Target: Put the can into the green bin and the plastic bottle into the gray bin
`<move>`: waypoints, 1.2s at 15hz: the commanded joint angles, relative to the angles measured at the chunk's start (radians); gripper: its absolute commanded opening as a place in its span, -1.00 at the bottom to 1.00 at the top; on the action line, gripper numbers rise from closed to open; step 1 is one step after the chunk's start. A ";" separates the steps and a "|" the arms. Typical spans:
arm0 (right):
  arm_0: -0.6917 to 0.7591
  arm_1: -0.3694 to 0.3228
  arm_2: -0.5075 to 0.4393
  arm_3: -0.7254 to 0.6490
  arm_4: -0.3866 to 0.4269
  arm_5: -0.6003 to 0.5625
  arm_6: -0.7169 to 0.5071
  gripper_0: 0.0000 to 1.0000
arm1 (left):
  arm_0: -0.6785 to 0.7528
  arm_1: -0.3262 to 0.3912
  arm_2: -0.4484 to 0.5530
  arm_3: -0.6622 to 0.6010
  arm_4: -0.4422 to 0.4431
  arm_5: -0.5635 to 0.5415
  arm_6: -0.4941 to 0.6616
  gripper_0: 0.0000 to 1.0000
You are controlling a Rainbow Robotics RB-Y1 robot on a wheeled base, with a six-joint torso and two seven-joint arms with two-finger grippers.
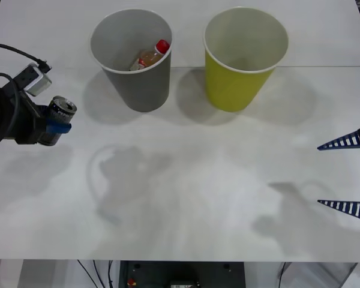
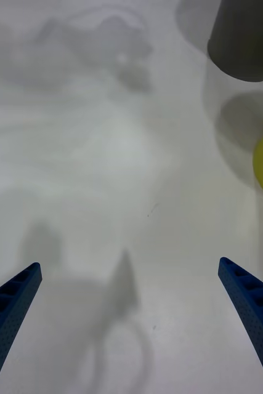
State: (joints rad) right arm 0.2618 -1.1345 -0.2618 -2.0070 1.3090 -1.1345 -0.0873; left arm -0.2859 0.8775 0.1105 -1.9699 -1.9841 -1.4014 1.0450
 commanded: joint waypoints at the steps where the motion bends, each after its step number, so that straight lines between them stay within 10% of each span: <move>1: 0.000 0.000 0.000 0.000 0.000 0.000 0.000 1.00 | -0.101 0.000 -0.028 -0.043 -0.012 -0.165 0.004 -1.00; 8: 0.000 0.000 0.000 0.000 0.000 0.000 0.000 1.00 | -0.544 -0.065 -0.299 -0.052 -0.068 -0.169 0.216 -1.00; 18: 0.000 0.000 0.000 0.000 0.000 0.000 0.000 1.00 | -0.998 -0.376 -0.434 0.390 -0.171 -0.169 0.205 -0.99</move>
State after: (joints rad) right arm 0.2618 -1.1345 -0.2618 -2.0072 1.3090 -1.1345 -0.0873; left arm -1.2527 0.5183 -0.3136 -1.6235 -2.1529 -1.5712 1.2524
